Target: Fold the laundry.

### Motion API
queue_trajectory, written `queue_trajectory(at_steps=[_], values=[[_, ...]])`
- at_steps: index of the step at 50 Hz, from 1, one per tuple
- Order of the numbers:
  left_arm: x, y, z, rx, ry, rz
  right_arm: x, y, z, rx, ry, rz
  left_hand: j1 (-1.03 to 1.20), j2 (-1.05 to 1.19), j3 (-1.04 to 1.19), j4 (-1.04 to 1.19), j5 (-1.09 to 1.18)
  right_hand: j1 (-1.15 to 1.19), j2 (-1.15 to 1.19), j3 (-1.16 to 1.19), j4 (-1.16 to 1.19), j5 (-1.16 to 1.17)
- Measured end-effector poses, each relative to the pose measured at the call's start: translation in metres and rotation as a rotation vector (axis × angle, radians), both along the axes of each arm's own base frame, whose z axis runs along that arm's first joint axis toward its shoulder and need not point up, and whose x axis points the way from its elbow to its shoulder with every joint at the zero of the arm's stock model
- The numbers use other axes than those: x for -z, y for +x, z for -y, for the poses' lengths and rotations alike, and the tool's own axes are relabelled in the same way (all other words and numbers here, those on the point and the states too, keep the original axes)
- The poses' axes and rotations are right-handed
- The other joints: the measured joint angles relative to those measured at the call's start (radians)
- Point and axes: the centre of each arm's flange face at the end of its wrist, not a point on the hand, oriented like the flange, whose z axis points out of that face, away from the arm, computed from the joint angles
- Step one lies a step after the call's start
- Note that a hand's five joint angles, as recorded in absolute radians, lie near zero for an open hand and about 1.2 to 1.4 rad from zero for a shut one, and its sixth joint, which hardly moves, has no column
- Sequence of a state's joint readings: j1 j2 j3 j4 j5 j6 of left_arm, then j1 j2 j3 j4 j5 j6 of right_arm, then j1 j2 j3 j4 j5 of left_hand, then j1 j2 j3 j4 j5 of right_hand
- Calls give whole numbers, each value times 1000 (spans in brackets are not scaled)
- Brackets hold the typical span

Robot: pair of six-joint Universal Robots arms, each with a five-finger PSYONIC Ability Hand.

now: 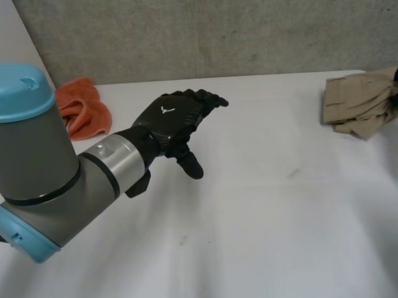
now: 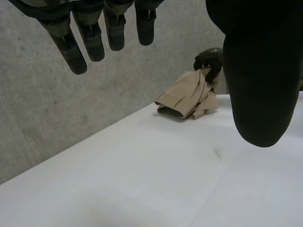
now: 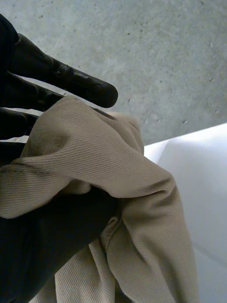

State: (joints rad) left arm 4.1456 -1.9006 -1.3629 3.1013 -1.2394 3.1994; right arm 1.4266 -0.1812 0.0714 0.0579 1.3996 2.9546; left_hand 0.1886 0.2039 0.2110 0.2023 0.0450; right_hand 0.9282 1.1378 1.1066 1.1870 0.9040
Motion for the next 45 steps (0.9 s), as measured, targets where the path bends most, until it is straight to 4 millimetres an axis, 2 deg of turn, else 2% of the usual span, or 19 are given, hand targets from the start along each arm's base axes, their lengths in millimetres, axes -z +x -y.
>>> queue_trajectory(at_steps=[6, 7, 8, 9, 10, 11, 12, 13, 17, 21, 24, 30, 34, 35, 37, 39, 40, 44, 45], values=[[4, -1, 0, 1, 13, 3, 2, -16, 1, -9, 9, 1, 0, 0, 0, 0, 0, -9, -7, -3, -36, -2], [4, -1, 0, 1, 15, 3, 2, -17, 2, -8, 9, -1, 0, 0, 0, 0, 0, -150, -161, -154, -177, -132], [4, -1, 0, 1, 15, 3, 2, -17, 2, -8, 9, -1, 0, 0, 0, 0, 0, -150, -161, -154, -177, -132], [5, -1, 0, 1, 19, 3, 3, -18, 2, -6, 10, -6, 0, 0, 0, 0, 0, -451, -479, -444, -480, -430], [6, -1, 0, 1, 22, 4, 3, -19, 2, -1, 11, -13, 0, 0, 0, 0, 0, -559, -603, -585, -600, -550], [6, -1, 0, 1, 24, 4, 3, -21, 2, 8, 12, -25, 0, 0, 0, 0, 0, -559, -603, -585, -600, -550], [7, -1, 0, 1, 26, 4, 3, -23, 2, 17, 13, -34, 0, 0, 0, 0, 0, -711, -868, -830, -890, -792], [7, -1, 0, 1, 27, 4, 3, -24, 1, 27, 15, -46, 0, 0, 0, 0, 0, -722, -897, -866, -925, -817], [7, -1, -1, 0, 30, 4, 3, -32, 0, 84, 29, -106, 0, 0, 0, 0, 0, -726, -920, -891, -951, -840], [6, 0, -2, 0, 31, 3, -6, -56, -4, 246, 74, -294, 0, 0, 0, 0, 0, -726, -920, -891, -951, -847], [5, 0, -3, 0, 29, 2, -12, -64, -6, 295, 89, -373, 0, 0, 0, 0, 0, -726, -920, -891, -951, -847], [1, 0, -5, 3, 19, -3, -35, -65, -11, 334, 100, -501, 0, 0, 0, 0, 0, -726, -920, -891, -951, -847], [-8, 2, -6, 1, -6, -18, -66, -46, -19, 306, 69, -500, 0, 0, 0, 0, 0, -726, -920, -891, -951, -847], [-8, 2, -6, 1, -6, -18, -66, -46, -19, 306, 69, -500, 0, 0, 0, 0, 0, -726, -920, -891, -951, -847], [-16, 5, -6, -6, -26, -30, -89, -28, -26, 275, 38, -475, 0, 0, 0, 0, 0, -726, -920, -891, -951, -847], [-24, 8, -4, -18, -49, -41, -117, -4, -38, 232, -7, -430, 0, 0, 0, 0, -1, -726, -920, -891, -951, -847], [-30, 13, 1, -37, -70, -52, -141, 17, -50, 184, -50, -379, 0, 0, 0, 0, 0, -726, -920, -891, -951, -847], [-44, 27, 16, -100, -122, -76, -176, 55, -74, 82, -114, -288, 0, 0, 0, 0, 0, -726, -920, -891, -951, -847], [-52, 38, 29, -147, -158, -91, -191, 81, -92, 0, -140, -235, 0, 0, 0, 0, 0, -726, -920, -891, -951, -847]])
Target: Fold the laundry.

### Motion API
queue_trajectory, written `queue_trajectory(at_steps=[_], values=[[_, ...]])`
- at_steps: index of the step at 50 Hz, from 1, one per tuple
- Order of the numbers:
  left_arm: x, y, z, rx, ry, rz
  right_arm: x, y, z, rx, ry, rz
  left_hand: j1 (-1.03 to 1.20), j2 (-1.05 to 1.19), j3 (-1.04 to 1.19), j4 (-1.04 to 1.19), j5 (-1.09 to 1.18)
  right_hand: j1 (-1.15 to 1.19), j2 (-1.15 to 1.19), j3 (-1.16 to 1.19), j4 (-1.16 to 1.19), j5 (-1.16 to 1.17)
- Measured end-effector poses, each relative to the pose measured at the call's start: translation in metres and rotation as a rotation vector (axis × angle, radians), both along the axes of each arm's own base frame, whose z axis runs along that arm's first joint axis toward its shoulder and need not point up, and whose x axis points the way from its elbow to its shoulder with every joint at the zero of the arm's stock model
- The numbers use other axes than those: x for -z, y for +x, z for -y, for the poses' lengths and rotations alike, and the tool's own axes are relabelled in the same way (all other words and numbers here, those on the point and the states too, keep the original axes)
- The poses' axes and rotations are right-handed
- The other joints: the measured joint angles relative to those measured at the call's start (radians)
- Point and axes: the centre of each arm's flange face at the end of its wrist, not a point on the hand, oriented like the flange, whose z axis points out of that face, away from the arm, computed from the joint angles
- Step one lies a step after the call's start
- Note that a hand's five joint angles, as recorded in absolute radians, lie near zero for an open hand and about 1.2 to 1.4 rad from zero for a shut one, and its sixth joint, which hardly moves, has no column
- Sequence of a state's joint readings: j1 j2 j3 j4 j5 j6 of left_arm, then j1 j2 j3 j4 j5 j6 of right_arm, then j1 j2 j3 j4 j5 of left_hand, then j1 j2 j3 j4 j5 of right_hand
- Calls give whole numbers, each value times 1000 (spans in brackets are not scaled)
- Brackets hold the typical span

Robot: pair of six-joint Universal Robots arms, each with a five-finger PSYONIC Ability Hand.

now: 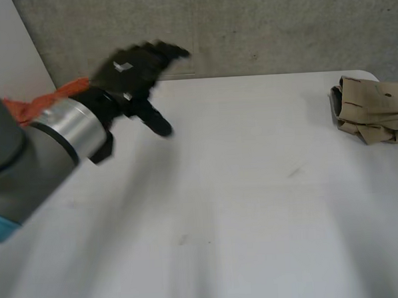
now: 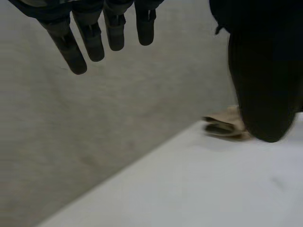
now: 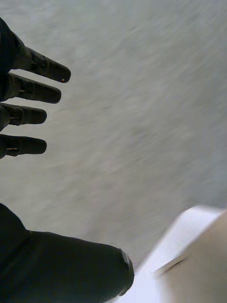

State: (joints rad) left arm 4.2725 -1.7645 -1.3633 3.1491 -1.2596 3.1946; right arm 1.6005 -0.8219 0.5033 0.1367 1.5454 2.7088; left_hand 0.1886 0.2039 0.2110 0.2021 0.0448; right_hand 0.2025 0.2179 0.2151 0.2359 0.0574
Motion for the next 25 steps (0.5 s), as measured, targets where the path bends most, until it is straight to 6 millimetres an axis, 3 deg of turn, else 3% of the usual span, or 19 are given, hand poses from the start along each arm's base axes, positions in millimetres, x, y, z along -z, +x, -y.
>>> queue_trajectory(at_steps=[3, 6, 8, 9, 10, 15, 21, 22, 23, 25], values=[[-9, 16, 19, -68, -51, -20, -12, 39, -27, -132, 3, 53, 0, 0, 0, 0, 0, 0, 0, 0, 0, 0], [-15, 33, 41, -136, -98, -34, -10, 84, -60, -276, 46, 77, 0, 0, 0, 0, 0, 0, 0, 0, 0, 0], [-12, 51, 65, -202, -120, -32, 0, 117, -88, -374, 98, 77, 0, 0, 0, 0, 0, 0, 0, 0, 0, 0], [-10, 58, 74, -227, -125, -28, 5, 128, -99, -408, 120, 74, 0, 0, 0, 0, 0, 0, 0, 159, -18, 178], [-5, 68, 87, -260, -126, -19, 13, 142, -113, -452, 151, 67, 0, 0, 0, 0, 0, 0, 0, 0, 0, 0], [25, 109, 137, -372, -110, 54, 50, 185, -169, -591, 275, 16, 0, 0, 0, 0, 0, 0, 0, 0, 0, 0], [74, 149, 190, -450, -102, 206, 93, 206, -217, -683, 400, -75, 0, 0, 0, 0, 0, 0, 0, 0, 0, 0], [74, 149, 190, -450, -102, 206, 93, 206, -217, -683, 400, -75, 0, 0, 0, 0, 0, 0, 0, 0, 0, 0], [92, 160, 206, -464, -109, 262, 106, 206, -226, -693, 437, -105, 0, 0, 0, 0, 0, 0, 0, 0, 0, 0], [106, 166, 217, -468, -120, 302, 115, 204, -231, -696, 462, -126, 24, 12, 7, 14, 5, 0, 0, 0, 0, 0]])
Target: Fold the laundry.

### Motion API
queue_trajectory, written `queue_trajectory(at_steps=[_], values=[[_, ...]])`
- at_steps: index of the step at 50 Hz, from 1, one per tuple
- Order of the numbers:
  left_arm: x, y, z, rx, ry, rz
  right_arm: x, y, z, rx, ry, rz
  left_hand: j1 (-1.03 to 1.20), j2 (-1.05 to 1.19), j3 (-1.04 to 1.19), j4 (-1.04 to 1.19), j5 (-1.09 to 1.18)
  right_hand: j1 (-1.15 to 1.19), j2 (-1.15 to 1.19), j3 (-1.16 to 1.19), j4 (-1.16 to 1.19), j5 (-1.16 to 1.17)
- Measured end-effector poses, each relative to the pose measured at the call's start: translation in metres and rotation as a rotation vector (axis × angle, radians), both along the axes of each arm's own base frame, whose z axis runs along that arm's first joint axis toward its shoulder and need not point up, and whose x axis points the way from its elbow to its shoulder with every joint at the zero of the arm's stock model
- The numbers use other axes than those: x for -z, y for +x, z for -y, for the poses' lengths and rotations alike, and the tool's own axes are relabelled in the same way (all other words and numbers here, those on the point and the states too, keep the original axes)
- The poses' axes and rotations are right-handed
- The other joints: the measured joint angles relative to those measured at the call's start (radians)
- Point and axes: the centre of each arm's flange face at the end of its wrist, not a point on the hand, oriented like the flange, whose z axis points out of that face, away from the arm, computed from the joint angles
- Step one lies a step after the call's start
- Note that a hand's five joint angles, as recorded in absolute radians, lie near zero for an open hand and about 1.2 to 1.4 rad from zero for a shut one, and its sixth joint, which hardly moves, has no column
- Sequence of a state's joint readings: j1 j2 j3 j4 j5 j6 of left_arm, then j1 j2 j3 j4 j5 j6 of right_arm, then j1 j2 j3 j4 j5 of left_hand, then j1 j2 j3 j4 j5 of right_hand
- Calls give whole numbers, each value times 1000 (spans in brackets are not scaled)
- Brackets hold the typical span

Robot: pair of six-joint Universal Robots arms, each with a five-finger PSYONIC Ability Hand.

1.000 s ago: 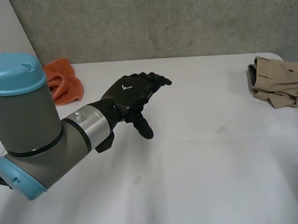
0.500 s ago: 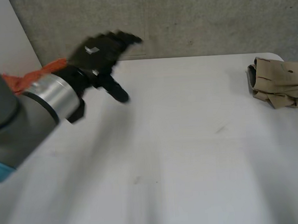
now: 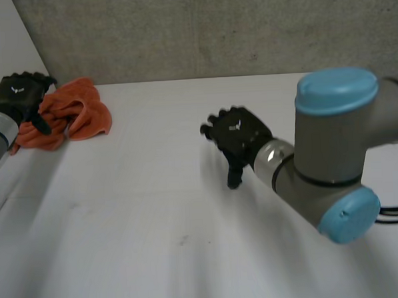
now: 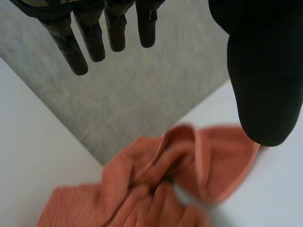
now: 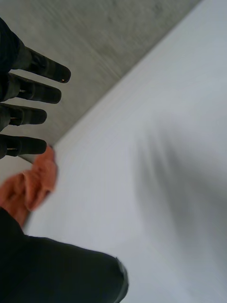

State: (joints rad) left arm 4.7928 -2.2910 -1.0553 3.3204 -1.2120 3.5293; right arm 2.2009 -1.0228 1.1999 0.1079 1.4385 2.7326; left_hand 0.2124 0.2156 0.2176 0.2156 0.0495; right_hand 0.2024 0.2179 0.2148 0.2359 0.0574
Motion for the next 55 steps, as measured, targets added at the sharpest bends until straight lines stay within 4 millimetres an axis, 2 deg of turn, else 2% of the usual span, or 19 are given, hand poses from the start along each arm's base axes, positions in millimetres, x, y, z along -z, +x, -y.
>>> queue_trajectory(at_steps=[2, 3, 6, 14, 24, 31, 32, 34, 39, 40, 42, 43, 46, 52, 55], values=[[21, 10, 17, -5, -17, 56, 10, -4, -4, -3, 20, -28, 0, 0, 0, 0, 0, 0, 0, 0, 0, 0], [32, 14, 25, -6, -33, 79, 18, -8, -8, -4, 38, -49, 68, 58, 53, 60, 55, 0, 0, 0, 0, 0], [49, 24, 41, -11, -69, 112, 27, -15, -14, -5, 60, -68, 68, 60, 53, 62, 58, 0, 0, 0, 0, 0], [79, 38, 67, -25, -128, 138, 38, -31, -30, -21, 90, -74, 68, 60, 53, 62, 58, 0, 0, 0, 0, 0], [101, 39, 80, -26, -149, 188, 43, -53, -30, 11, 103, -62, 113, 108, 103, 110, 106, 0, 0, 0, 0, 0], [111, 39, 84, -18, -158, 195, 45, -62, -27, 34, 116, -64, 177, 172, 170, 173, 168, 0, 0, 0, 0, 0], [114, 39, 85, -10, -159, 195, 45, -64, -25, 42, 117, -65, 290, 272, 270, 274, 265, 0, 0, 0, 0, 0], [117, 38, 85, -2, -158, 195, 45, -65, -24, 48, 118, -64, 290, 272, 270, 274, 265, 0, 0, 0, 0, 0], [123, 37, 86, 19, -156, 193, 45, -69, -20, 62, 118, -64, 545, 519, 516, 518, 501, 0, 0, 0, 0, 0], [124, 37, 86, 21, -156, 193, 45, -69, -20, 63, 119, -64, 746, 706, 701, 705, 687, 0, 0, 0, 0, 0], [124, 37, 86, 22, -156, 193, 45, -69, -20, 65, 119, -65, 746, 706, 701, 705, 687, 0, 0, 0, 0, 0], [125, 37, 86, 23, -156, 193, 45, -69, -20, 65, 120, -65, 937, 902, 895, 903, 883, 0, 0, 0, 0, 0], [125, 37, 86, 22, -158, 194, 45, -70, -20, 66, 120, -65, 948, 974, 967, 978, 925, 0, 0, 0, 0, 0], [113, 34, 81, 17, -195, 215, 45, -70, -20, 66, 120, -65, 948, 976, 970, 981, 925, 0, 0, 0, 0, 0], [93, 31, 77, 13, -263, 232, 44, -70, -20, 66, 118, -65, 948, 977, 970, 981, 925, 0, 0, 0, 0, 0]])
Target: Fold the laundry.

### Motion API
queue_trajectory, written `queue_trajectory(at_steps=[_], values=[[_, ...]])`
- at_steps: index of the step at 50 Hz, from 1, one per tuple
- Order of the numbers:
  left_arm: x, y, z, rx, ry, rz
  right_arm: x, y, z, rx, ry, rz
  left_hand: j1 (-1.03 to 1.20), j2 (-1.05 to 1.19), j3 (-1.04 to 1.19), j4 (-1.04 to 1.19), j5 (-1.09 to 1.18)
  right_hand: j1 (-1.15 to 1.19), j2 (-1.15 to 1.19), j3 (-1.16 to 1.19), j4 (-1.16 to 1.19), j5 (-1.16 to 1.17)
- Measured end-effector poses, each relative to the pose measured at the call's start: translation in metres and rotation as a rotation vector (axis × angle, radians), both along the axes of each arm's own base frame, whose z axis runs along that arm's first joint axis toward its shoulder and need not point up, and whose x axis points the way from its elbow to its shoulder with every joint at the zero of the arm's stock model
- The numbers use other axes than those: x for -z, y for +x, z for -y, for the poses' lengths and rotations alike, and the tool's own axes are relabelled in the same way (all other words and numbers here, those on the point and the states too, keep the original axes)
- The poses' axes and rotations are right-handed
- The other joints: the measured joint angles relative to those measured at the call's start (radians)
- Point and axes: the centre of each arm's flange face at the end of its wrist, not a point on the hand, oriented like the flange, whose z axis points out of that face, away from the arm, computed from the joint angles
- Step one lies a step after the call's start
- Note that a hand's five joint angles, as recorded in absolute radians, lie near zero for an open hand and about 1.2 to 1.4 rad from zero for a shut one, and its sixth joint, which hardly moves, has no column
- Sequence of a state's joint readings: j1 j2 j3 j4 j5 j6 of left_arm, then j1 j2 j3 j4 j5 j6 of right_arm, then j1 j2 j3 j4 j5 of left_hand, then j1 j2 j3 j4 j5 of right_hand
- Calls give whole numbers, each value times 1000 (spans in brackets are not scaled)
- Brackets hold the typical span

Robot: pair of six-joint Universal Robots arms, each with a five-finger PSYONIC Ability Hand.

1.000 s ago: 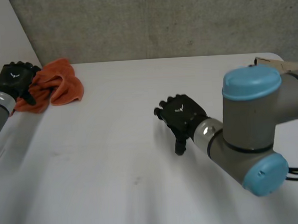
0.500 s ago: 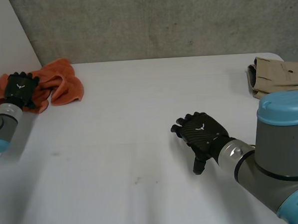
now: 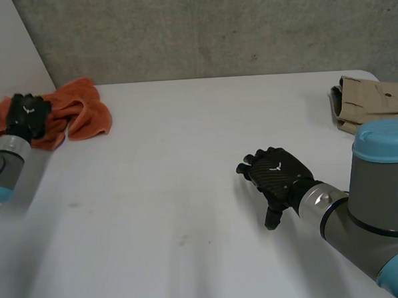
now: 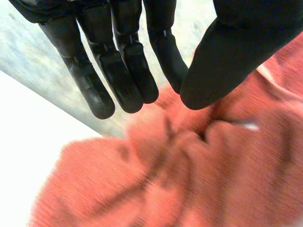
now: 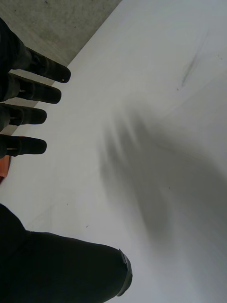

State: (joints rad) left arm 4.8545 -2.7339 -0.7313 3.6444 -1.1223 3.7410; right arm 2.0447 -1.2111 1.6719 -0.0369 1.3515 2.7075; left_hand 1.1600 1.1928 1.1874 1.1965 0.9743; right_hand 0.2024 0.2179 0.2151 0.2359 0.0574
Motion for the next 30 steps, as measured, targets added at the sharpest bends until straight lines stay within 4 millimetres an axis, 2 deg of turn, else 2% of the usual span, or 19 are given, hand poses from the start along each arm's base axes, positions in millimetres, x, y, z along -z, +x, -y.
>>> queue_trajectory(at_steps=[4, 9, 12, 13, 14, 15, 16, 17, 18, 19, 20, 22, 30], values=[[-23, -6, -10, 17, -58, 9, -1, 0, 0, -2, -2, 2, 0, 2, 2, 0, 0, 0, 0, 0, 0, 0], [-51, -25, -33, 101, -75, -6, -2, 0, 0, -7, -1, 7, 0, 2, 2, 3, 0, 0, 0, 0, 0, 0], [-56, -30, -37, 123, -79, -14, -2, -2, 1, -4, 0, 9, -3, -3, -3, -2, -2, 0, 0, 0, 0, 0], [-56, -30, -37, 123, -77, -16, -2, -2, 1, -4, 0, 9, -3, -3, -3, -2, -2, 0, 0, 0, 0, 0], [-53, -28, -34, 118, -70, -21, -1, -4, 2, -1, 3, 9, -217, -221, -215, -224, -180, 0, 0, 0, 0, 0], [-52, -27, -33, 115, -67, -23, -1, -4, 2, 0, 4, 9, -217, -221, -215, -224, -180, 0, 0, 0, 0, 0], [-49, -25, -31, 107, -59, -26, -1, -5, 3, 1, 5, 9, -356, -355, -346, -345, -297, 0, 0, 0, 0, 0], [-44, -21, -27, 94, -47, -29, -1, -5, 3, 2, 7, 9, -620, -615, -582, -598, -550, 0, 0, 0, 0, 0], [-41, -19, -26, 87, -38, -31, -1, -6, 3, 2, 8, 9, -620, -615, -582, -598, -550, 0, 0, 0, 0, 0], [-35, -16, -23, 75, -25, -34, -1, -6, 3, 2, 9, 10, -890, -853, -838, -859, -803, 0, 0, 0, 0, 0], [-31, -13, -20, 66, -16, -36, 0, -7, 3, 2, 10, 10, -948, -929, -916, -928, -868, 0, 0, 0, 0, 0], [-22, -7, -16, 45, 3, -38, -1, -7, 3, 2, 11, 11, -973, -985, -974, -991, -930, 0, 0, 0, 0, 0], [-1, 5, -5, -30, 5, 10, -2, -7, 3, 2, 8, 13, -973, -990, -977, -996, -931, 0, 0, 0, 0, 0]])
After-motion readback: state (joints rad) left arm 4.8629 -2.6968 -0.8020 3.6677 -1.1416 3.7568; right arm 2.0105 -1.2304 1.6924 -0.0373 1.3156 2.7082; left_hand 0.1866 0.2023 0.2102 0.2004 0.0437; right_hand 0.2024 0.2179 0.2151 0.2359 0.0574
